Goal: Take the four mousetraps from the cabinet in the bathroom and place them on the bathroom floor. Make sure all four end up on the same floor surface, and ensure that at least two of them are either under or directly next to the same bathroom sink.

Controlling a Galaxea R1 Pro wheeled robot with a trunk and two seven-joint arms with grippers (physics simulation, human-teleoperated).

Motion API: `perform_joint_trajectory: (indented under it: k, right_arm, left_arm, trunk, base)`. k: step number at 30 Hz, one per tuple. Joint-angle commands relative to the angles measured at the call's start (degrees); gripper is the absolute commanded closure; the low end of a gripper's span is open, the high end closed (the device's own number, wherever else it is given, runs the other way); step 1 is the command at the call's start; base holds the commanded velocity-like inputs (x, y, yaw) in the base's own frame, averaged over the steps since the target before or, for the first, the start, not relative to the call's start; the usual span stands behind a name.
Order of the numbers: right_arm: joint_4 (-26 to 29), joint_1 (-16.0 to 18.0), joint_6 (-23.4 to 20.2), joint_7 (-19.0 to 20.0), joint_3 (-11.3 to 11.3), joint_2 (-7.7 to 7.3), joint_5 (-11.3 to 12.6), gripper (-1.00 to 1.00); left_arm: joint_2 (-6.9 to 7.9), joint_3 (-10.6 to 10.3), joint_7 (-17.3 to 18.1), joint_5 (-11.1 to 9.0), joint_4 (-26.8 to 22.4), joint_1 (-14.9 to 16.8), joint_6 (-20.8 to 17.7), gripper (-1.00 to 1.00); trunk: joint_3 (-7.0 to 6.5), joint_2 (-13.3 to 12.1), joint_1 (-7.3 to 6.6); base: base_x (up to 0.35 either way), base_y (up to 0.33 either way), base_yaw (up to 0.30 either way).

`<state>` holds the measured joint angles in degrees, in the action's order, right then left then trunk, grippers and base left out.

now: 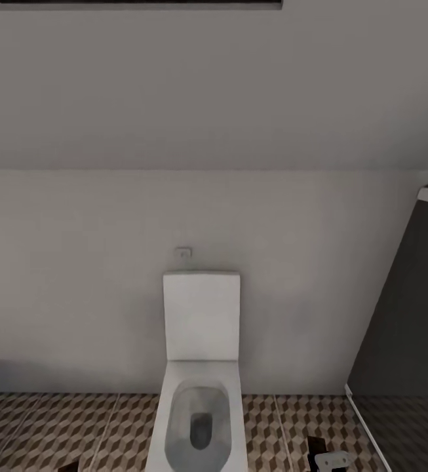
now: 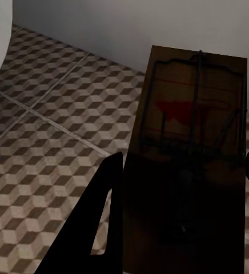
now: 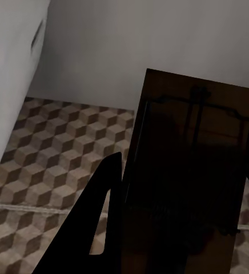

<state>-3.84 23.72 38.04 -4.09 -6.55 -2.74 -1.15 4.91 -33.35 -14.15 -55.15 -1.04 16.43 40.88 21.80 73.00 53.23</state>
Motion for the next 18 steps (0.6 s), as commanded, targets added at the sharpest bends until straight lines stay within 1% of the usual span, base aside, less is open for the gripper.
perform_joint_trajectory:
  k: [1, 6, 12, 18]
  right_arm:
    - [-0.2, 0.1, 0.3, -0.2, -0.5, 0.01, 0.0, 1.00]
    - [-0.2, 0.1, 0.3, -0.2, -0.5, 0.01, 0.0, 1.00]
    - [-0.2, 0.1, 0.3, -0.2, -0.5, 0.01, 0.0, 1.00]
    - [-0.2, 0.1, 0.3, -0.2, -0.5, 0.01, 0.0, 1.00]
  left_arm:
    - [0.00, -0.5, -0.8, 0.1, -0.1, 0.0, 0.0, 1.00]
    - [-0.06, -0.5, -0.8, 0.1, -0.1, 0.0, 0.0, 1.00]
    - [-0.04, -0.5, -0.8, 0.1, -0.1, 0.0, 0.2, 1.00]
    - [-0.11, -0.5, -0.8, 0.1, -0.1, 0.0, 0.2, 1.00]
  trunk:
    - [0.25, 0.5, 0.23]
    - [1.15, 2.5, 1.32]
    - [2.23, 4.9, 2.64]
    - [3.30, 7.3, 3.96]
  base:
    - [0.000, 0.000, 0.030]
    - [0.000, 0.000, 0.084]
    - [0.000, 0.011, 0.008]
    - [0.007, 0.179, 0.000]
